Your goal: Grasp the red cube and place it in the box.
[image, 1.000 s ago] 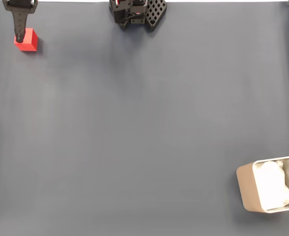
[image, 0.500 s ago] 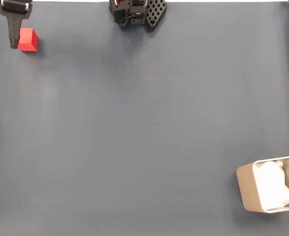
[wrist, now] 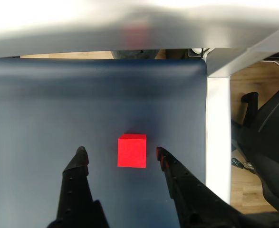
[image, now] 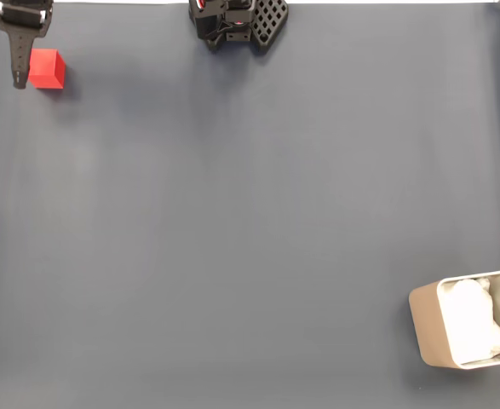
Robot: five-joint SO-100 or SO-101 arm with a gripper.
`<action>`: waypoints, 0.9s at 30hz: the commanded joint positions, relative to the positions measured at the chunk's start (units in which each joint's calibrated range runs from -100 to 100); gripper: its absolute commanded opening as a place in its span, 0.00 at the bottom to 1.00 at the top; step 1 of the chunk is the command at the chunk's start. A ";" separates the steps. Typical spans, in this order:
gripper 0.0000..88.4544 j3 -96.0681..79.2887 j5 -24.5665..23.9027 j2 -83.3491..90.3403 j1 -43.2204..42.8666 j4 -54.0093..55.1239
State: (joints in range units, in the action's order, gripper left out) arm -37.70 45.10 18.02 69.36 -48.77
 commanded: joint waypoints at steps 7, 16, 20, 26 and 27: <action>0.39 -4.45 1.66 0.96 0.45 4.75; 0.39 -6.00 1.90 0.52 0.17 6.88; 0.39 -6.73 1.95 0.70 -0.26 7.46; 0.39 -7.28 1.42 1.48 -1.54 7.87; 0.39 -7.46 1.37 1.65 -1.75 8.03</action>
State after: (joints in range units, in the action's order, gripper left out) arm -45.12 46.72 17.93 68.77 -41.85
